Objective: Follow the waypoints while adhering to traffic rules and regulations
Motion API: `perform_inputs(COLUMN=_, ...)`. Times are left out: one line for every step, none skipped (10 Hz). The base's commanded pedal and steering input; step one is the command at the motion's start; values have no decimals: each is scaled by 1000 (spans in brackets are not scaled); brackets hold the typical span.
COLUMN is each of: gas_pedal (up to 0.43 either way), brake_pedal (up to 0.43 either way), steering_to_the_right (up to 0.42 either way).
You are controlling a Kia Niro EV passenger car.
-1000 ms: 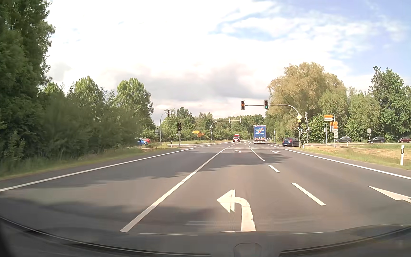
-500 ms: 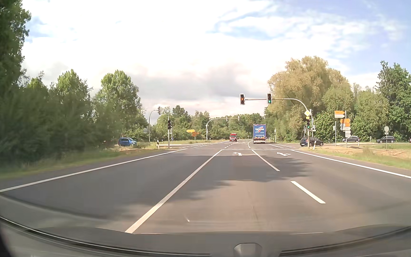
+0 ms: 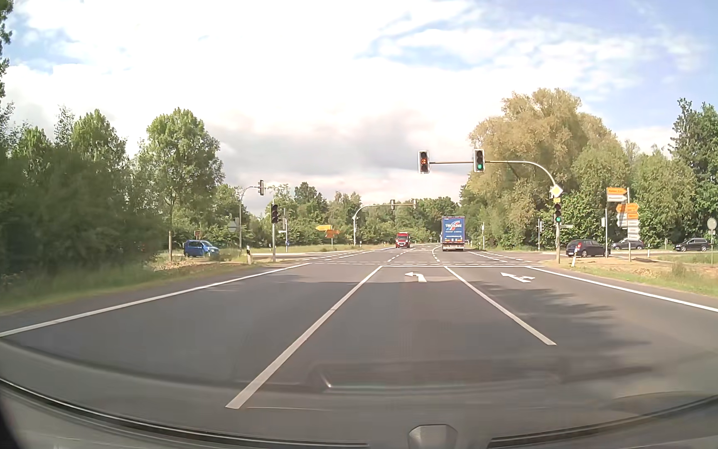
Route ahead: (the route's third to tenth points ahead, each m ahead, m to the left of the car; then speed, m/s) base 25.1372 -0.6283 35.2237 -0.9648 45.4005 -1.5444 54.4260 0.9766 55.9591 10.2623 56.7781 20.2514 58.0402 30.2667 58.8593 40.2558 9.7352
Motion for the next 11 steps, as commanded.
perform_inputs(gas_pedal=0, brake_pedal=287, steering_to_the_right=15)
perform_inputs(gas_pedal=0, brake_pedal=293, steering_to_the_right=16)
perform_inputs(gas_pedal=0, brake_pedal=293, steering_to_the_right=18)
perform_inputs(gas_pedal=0, brake_pedal=293, steering_to_the_right=18)
perform_inputs(gas_pedal=0, brake_pedal=293, steering_to_the_right=18)
perform_inputs(gas_pedal=0, brake_pedal=293, steering_to_the_right=18)
perform_inputs(gas_pedal=0, brake_pedal=293, steering_to_the_right=17)
perform_inputs(gas_pedal=0, brake_pedal=293, steering_to_the_right=16)
perform_inputs(gas_pedal=0, brake_pedal=287, steering_to_the_right=16)
perform_inputs(gas_pedal=0, brake_pedal=293, steering_to_the_right=16)
perform_inputs(gas_pedal=0, brake_pedal=293, steering_to_the_right=16)
